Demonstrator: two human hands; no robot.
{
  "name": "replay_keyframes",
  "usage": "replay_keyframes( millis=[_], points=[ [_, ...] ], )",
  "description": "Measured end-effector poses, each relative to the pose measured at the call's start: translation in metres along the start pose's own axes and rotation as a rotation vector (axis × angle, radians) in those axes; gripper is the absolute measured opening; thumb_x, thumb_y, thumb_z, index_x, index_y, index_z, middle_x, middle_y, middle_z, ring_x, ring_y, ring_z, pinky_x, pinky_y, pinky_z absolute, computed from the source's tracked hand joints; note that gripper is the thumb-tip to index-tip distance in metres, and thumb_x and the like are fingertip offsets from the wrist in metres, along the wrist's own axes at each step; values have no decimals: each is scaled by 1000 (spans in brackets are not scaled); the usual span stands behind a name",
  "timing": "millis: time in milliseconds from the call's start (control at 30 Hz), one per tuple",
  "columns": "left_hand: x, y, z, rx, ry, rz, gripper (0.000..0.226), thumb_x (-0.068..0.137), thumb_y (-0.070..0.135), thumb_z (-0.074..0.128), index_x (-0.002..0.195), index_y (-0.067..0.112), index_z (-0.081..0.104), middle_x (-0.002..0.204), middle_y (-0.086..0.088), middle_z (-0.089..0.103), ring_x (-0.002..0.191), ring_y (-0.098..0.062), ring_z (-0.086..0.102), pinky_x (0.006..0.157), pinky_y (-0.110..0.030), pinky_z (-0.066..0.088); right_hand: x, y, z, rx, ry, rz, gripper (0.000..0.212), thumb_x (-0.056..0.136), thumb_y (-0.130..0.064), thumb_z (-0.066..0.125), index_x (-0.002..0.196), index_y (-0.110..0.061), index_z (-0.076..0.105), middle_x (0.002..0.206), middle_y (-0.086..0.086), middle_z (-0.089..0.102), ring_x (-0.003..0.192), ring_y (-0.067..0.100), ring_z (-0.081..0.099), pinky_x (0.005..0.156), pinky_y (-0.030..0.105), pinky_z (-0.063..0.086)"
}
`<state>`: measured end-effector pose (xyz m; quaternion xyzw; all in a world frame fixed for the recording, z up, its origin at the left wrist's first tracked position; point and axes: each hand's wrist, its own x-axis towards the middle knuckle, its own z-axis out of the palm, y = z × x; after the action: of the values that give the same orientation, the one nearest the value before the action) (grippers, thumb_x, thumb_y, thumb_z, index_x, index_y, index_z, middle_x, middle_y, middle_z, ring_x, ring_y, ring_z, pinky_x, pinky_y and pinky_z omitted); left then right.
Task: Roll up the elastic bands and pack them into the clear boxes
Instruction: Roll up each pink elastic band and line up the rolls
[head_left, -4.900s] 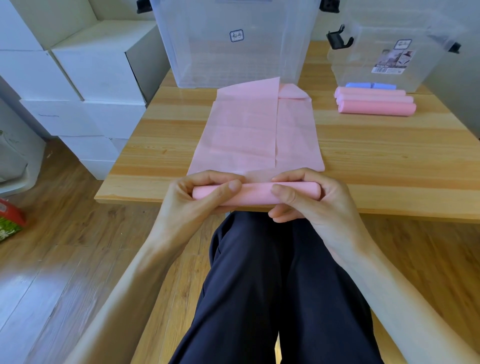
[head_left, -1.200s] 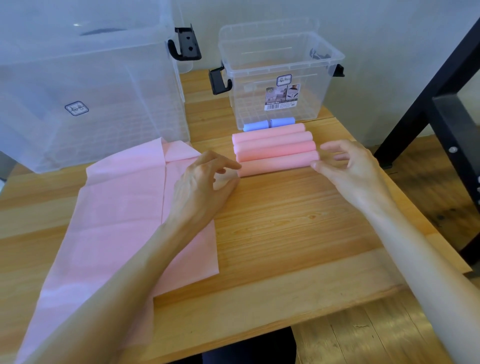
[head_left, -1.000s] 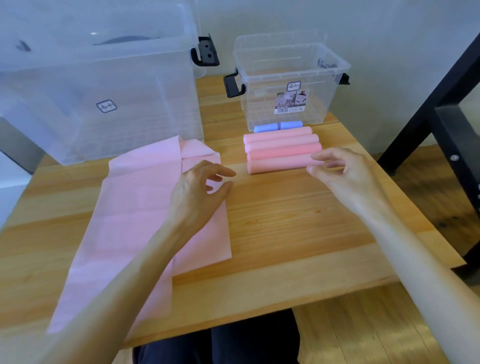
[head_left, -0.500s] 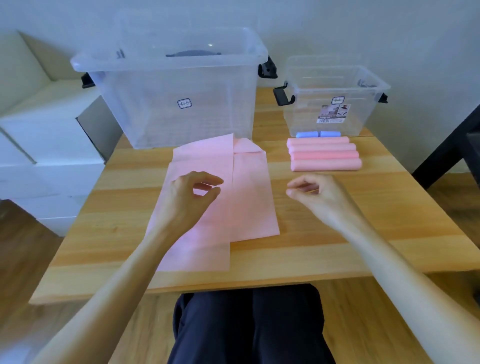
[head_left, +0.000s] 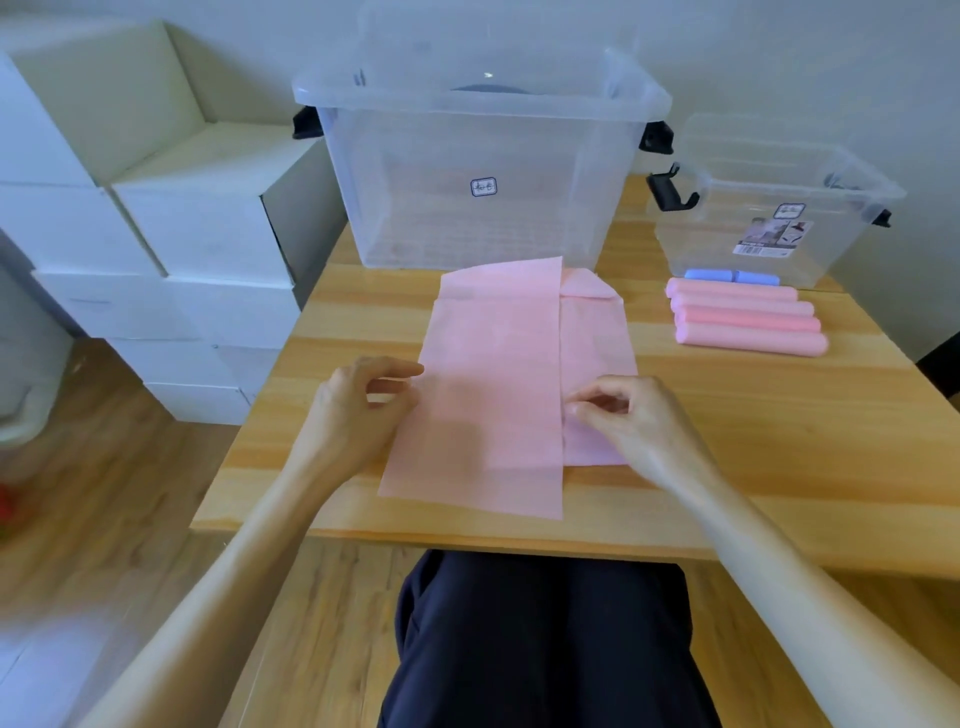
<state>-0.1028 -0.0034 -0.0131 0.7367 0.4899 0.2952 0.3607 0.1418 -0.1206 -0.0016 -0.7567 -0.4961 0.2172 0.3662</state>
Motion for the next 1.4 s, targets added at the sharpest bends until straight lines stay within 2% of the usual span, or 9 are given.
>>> replay_keyframes(
  millis=[167,333,567,733,900,1067,1167,1300,1400],
  points=[
    [7,1,-5,-60,-44,-70,30,94,18,65,123,26,66,114,14,68,105,-4,64,80,-21,48,12,-3,20,-128,125,-4,14,86,-23,74,97,-15,75,74,-18,57,79,14,59,95,40,45],
    [24,3,-1,-261,-39,-172,36,94,13,65,130,13,60,101,5,72,80,-9,72,70,-14,56,24,-8,30,-102,161,15,14,80,-29,79,74,-35,67,72,-18,62,85,22,63,92,53,46],
    [62,6,0,-234,-48,-250,23,90,21,71,109,8,70,78,-4,74,64,-9,66,58,-16,56,57,-12,27,-116,231,41,6,85,-29,73,87,-23,76,84,-9,69,89,23,64,94,50,46],
    [75,7,5,-129,-95,-203,6,84,20,78,82,16,74,61,1,66,52,-3,59,49,-15,51,65,-12,33,-105,215,15,23,78,-24,81,68,-37,64,70,-20,60,83,19,63,92,50,46],
    [76,9,7,-113,-99,-130,6,90,21,70,88,17,73,75,4,70,64,-6,63,61,-22,54,70,-8,26,47,166,47,23,82,-15,76,67,-30,66,68,-15,63,60,-1,53,67,16,43],
    [69,23,8,-490,-131,-115,10,97,14,62,89,8,65,77,2,75,76,-11,73,70,-21,58,69,-11,5,198,185,8,14,91,-13,64,80,-21,61,77,-6,66,60,-7,53,59,7,36],
    [70,33,18,-599,-126,-93,5,96,12,64,93,10,61,75,0,74,73,-13,72,72,-27,60,70,-8,-8,222,198,13,17,94,-17,63,80,-27,60,80,-9,66,61,-7,55,61,11,39],
    [76,46,30,-620,-127,-32,6,97,9,61,98,13,56,78,-3,71,68,-13,68,65,-26,58,76,-1,-26,279,204,26,10,92,-15,66,82,-19,64,79,-4,72,71,12,65,79,36,52],
    [86,53,38,-562,-103,6,10,97,3,57,95,12,61,88,-1,70,70,-11,66,60,-24,56,89,3,-35,272,188,33,9,88,-8,70,84,-16,69,77,-6,70,71,10,63,79,36,52]
  ],
)
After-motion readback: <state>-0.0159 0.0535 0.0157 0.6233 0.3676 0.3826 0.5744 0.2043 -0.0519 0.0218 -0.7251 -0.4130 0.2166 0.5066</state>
